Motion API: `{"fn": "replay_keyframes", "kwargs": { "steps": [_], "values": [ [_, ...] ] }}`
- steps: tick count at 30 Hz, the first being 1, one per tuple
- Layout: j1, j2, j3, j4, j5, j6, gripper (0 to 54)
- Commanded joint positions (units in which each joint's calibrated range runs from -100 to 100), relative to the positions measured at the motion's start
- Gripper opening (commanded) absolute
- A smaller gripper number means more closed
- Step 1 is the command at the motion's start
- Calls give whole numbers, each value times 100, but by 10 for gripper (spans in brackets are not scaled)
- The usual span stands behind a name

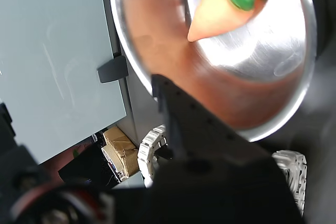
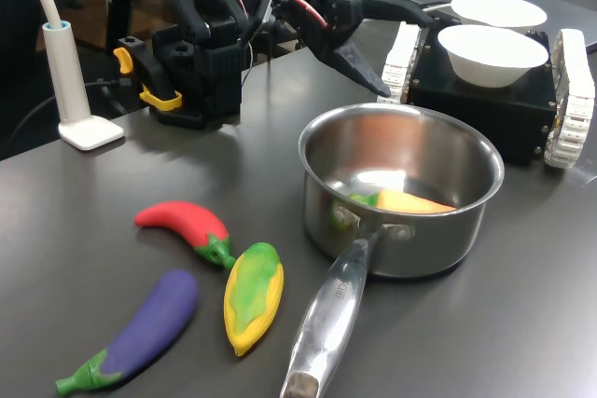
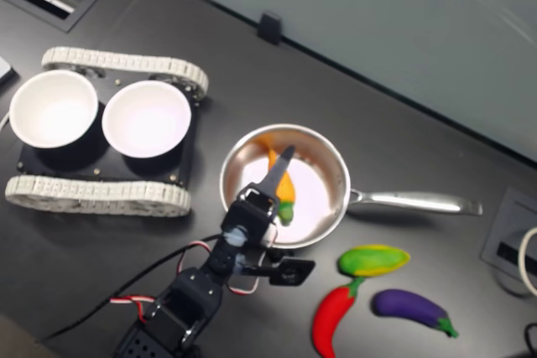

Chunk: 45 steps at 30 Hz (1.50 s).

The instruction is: Pick up the carrot and place them in the pan

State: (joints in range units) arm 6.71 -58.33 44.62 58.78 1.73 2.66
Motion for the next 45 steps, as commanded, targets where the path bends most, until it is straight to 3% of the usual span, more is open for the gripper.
{"fn": "replay_keyframes", "kwargs": {
  "steps": [1, 8, 21, 31, 45],
  "values": [
    [-109, -514, -759, 395, -24, 45, 364],
    [-224, -1181, -1095, 916, -73, 45, 207],
    [-327, -2336, -1349, 1504, -78, -56, 26],
    [-258, -2707, -1395, 1905, -54, -392, 6],
    [-545, -3289, -1458, 2715, -49, -535, 2]
  ]
}}
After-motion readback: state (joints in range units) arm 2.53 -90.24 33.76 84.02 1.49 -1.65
